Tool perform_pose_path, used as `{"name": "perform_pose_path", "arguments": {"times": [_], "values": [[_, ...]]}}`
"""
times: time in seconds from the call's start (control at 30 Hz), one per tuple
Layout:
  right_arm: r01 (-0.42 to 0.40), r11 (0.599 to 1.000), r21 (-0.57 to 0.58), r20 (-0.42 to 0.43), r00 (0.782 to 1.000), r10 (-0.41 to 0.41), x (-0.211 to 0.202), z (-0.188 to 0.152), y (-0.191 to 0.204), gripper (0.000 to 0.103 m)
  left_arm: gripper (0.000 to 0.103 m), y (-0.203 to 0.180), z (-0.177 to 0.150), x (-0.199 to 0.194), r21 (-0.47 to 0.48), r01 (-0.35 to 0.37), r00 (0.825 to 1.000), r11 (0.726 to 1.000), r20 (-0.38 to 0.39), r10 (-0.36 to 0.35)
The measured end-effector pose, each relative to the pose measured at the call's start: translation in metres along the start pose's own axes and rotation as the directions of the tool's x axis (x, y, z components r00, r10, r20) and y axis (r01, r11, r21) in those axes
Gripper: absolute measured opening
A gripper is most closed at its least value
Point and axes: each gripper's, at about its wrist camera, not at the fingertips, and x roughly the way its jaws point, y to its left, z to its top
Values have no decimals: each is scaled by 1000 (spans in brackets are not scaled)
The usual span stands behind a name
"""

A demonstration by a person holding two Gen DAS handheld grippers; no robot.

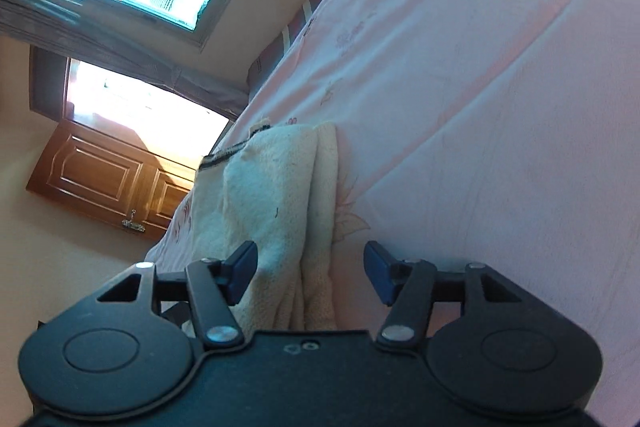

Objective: Fold small clothes
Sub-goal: 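Grasp the end of the folded sweater with both tools, then lift the held end with both tools and fold it over the rest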

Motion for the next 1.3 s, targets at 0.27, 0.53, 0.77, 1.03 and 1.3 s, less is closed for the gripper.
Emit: {"name": "perform_pose_path", "arguments": {"times": [0.27,0.53,0.77,1.03,1.3], "values": [[-9,998,-59,-63,998,5,14,5,12,58,86,-2,3,17,25,-8,1000,1000,-29,8],[-23,996,-83,-92,996,15,16,9,16,58,86,-4,8,22,38,0,999,999,-36,1],[-31,994,-102,-105,994,21,19,14,17,57,86,-1,14,28,20,57,996,998,-65,-55],[-77,990,-120,-149,987,58,35,14,26,59,85,7,21,42,-33,171,980,985,-100,-174],[-124,991,-53,-144,983,115,26,18,4,40,73,31,18,48,-143,251,960,957,-93,-265]]}}
